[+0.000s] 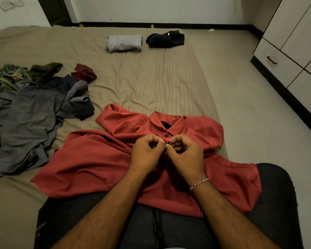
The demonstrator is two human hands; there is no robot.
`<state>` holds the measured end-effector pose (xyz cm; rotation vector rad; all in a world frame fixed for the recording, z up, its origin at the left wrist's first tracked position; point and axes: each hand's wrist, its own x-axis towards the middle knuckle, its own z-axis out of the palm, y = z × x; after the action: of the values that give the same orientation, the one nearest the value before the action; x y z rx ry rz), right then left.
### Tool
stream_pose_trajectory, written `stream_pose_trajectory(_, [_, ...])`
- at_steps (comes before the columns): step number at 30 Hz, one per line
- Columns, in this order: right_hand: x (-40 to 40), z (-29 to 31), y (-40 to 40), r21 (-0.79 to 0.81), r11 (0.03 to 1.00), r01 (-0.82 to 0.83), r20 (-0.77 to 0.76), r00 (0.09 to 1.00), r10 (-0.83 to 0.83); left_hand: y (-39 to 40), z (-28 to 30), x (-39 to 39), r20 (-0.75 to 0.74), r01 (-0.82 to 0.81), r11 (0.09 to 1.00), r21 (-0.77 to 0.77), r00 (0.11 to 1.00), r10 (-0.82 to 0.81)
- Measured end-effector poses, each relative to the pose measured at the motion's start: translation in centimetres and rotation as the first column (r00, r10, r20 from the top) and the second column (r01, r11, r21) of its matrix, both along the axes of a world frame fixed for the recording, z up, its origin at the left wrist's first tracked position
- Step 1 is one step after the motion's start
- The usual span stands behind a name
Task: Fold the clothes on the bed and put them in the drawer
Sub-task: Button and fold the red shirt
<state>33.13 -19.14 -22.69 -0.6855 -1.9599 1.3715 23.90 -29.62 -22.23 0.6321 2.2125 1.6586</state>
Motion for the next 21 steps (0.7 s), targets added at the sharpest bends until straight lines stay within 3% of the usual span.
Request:
stream_pose_trajectory(2, [0.0,0.0,0.3,-0.066,0.998,0.001,-0.019,1.000,-0.002,-0.2,0.1,-0.1,-0.041,0.048,0.999,-0.019,0.998,-0.049])
stream_pose_trajectory(4, [-0.1,-0.2,0.9,-0.133,0.991,0.009,-0.024,1.000,-0.012,-0.5,0.3,-0.2,-0.176,0.097,0.990,-0.101,0.978,-0.114])
stream_pose_trajectory(6, [-0.2,-0.5,1.4,-0.166,0.986,0.006,-0.020,1.000,-0.009,-0.7,0.2,-0.1,-0.377,0.096,0.954,-0.285,0.904,-0.203])
stream_pose_trajectory(8, [-0.1,-0.8,1.7,-0.201,0.979,-0.019,-0.013,1.000,0.016,-0.8,0.0,-0.1,-0.479,0.029,0.901,-0.434,0.839,-0.258])
stream_pose_trajectory(10, [-0.1,-0.9,1.9,-0.220,0.973,-0.064,0.004,0.998,0.066,-0.9,-0.1,-0.5,-0.490,-0.001,0.916,-0.400,0.845,-0.213])
stream_pose_trajectory(14, [0.0,-0.4,1.8,-0.260,0.947,-0.189,0.001,0.981,0.196,-1.1,0.4,-1.6,-0.446,-0.018,0.986,-0.165,0.893,-0.059])
stream_pose_trajectory(17, [0.6,-0.4,2.4,-0.071,0.961,-0.266,0.185,0.944,0.275,-1.3,1.6,-2.8,-0.488,-0.052,0.996,-0.065,0.873,0.014])
stream_pose_trajectory(19, [0.9,-0.5,3.2,0.033,0.952,-0.305,0.299,0.912,0.281,-1.1,2.4,-4.1,-0.504,-0.032,0.997,-0.067,0.864,-0.006])
stream_pose_trajectory(21, [1.1,-0.5,4.2,0.049,0.952,-0.301,0.316,0.909,0.271,-0.6,3.1,-6.3,-0.512,-0.014,0.993,-0.118,0.858,-0.048])
